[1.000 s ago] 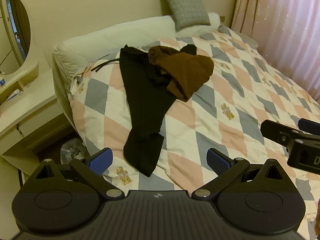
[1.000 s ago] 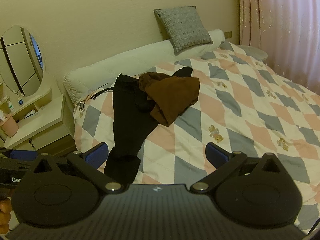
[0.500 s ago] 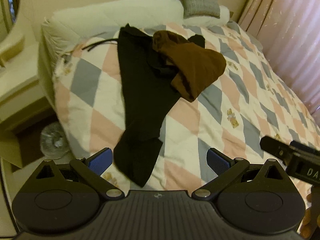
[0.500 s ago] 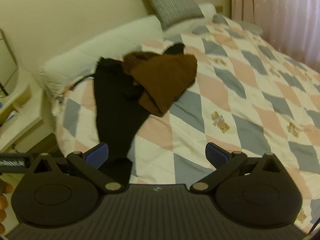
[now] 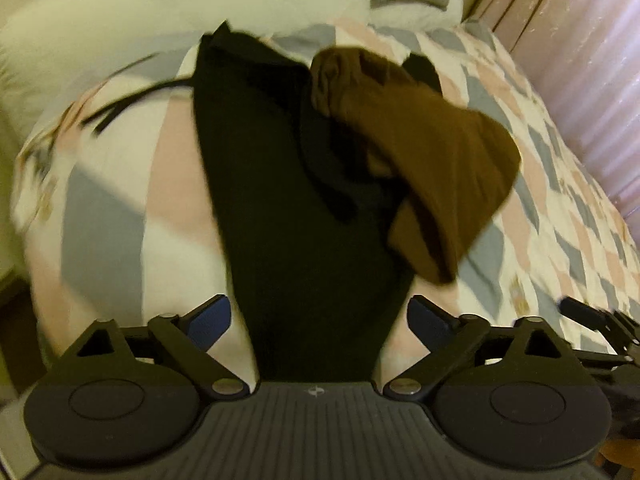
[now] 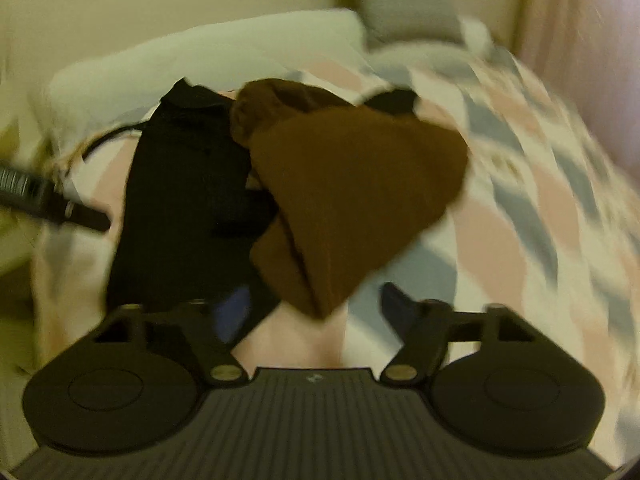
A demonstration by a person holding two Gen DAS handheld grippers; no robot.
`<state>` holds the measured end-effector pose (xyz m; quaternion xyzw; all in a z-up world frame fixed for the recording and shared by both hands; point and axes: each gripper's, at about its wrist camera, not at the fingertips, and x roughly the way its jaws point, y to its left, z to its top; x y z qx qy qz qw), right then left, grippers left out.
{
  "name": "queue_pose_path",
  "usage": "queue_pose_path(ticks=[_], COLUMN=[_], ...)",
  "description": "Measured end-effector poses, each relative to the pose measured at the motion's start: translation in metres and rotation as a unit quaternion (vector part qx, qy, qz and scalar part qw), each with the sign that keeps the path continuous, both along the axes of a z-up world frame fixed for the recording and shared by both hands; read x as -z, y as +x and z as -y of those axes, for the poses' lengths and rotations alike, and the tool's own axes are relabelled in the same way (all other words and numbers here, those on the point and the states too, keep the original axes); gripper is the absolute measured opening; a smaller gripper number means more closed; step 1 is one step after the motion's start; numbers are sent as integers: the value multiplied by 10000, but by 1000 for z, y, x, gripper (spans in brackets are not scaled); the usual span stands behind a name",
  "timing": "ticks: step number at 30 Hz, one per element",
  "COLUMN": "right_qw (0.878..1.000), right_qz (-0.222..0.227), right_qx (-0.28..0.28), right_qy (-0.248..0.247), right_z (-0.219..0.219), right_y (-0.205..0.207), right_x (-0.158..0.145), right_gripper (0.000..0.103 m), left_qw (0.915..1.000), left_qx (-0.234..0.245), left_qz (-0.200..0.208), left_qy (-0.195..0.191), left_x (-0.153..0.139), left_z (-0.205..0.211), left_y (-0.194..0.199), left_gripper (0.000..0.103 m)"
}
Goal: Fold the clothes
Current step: 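Grasp the brown sweater with the left gripper while the right gripper grasps it too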
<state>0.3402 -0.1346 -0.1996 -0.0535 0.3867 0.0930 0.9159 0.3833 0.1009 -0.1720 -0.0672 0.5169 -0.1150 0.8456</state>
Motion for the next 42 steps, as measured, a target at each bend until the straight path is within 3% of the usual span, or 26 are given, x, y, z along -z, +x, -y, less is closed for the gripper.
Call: queue_pose_path(ticks=[1, 3, 6, 8, 9, 10, 11, 12, 14, 17, 20, 22, 25, 27, 30, 32, 33, 34, 36, 38, 40, 42], right_qw=[9996, 9966, 9877, 9778, 9706, 9635, 9593, 9610, 9780, 9875, 9901, 9899, 9816, 9642, 9437, 9498, 9541, 9592, 9683, 9773, 9844, 9886], right_qz=[101, 289, 610, 773, 826, 839, 805, 745, 792, 1059, 953, 607, -578, -1538, -2153, -1915, -1761, -1620, -1410, -1141, -848, -651], right_qx=[-207, -530, -893, -1076, -1162, -1237, -1287, -1257, -934, -255, 504, 995, 1510, 1803, 2328, 2389, 2356, 2268, 2051, 1778, 1460, 1140], right_qy=[-171, -563, -1131, -1623, -1941, -2222, -2381, -2349, -1689, -1136, -902, -804, -1020, -1192, -943, -646, -569, -482, -209, 171, 500, 735], right_z=[-7, -22, -44, -58, -65, -69, -69, -65, -45, -11, 27, 52, 80, 95, 111, 107, 100, 92, 74, 60, 42, 22], right_y=[11, 30, 53, 66, 70, 75, 78, 82, 79, 51, 7, -29, -77, -102, -131, -133, -128, -121, -97, -90, -85, -79], right_x=[5, 15, 31, 45, 54, 62, 69, 73, 60, 29, 5, -1, 22, 47, 61, 50, 44, 40, 36, 31, 28, 25], right_gripper=[33, 28, 40, 56, 56, 49, 20, 12, 4, 4, 3, 3, 1, 5, 16, 48, 51, 52, 52, 52, 52, 52], left_qw=[9999, 9995, 9989, 9987, 9986, 9984, 9983, 9982, 9982, 9981, 9970, 9957, 9922, 9880, 9825, 9793, 9784, 9782, 9790, 9779, 9736, 9662], left_qx=[59, 157, 134, 53, 27, 9, 7, 21, 76, 179, 331, 461, 750, 1017, 1389, 1602, 1702, 1772, 1828, 1876, 2035, 2288], left_qz=[72, 216, 324, 313, 300, 292, 288, 281, 257, 226, 186, 129, -1, -121, -295, -373, -329, -283, -228, -261, -240, -129], left_qy=[-47, -149, -311, -404, -443, -480, -512, -528, -530, -544, -667, -797, -998, -1159, -1201, -1184, -1127, -1046, -869, -886, -1010, -1182], left_x=[4, 11, 20, 26, 29, 31, 33, 34, 37, 40, 42, 43, 47, 52, 63, 72, 75, 78, 80, 79, 69, 55], left_z=[1, 5, 8, 8, 7, 7, 7, 8, 9, 12, 19, 27, 41, 53, 70, 81, 87, 92, 98, 98, 96, 93], left_y=[13, 38, 70, 89, 97, 103, 109, 113, 119, 124, 127, 126, 117, 105, 89, 81, 78, 75, 73, 72, 69, 66], left_gripper=[87, 81, 79, 80, 80, 81, 82, 82, 82, 82, 82, 81, 82, 82, 82, 80, 79, 75, 53, 20, 7, 6])
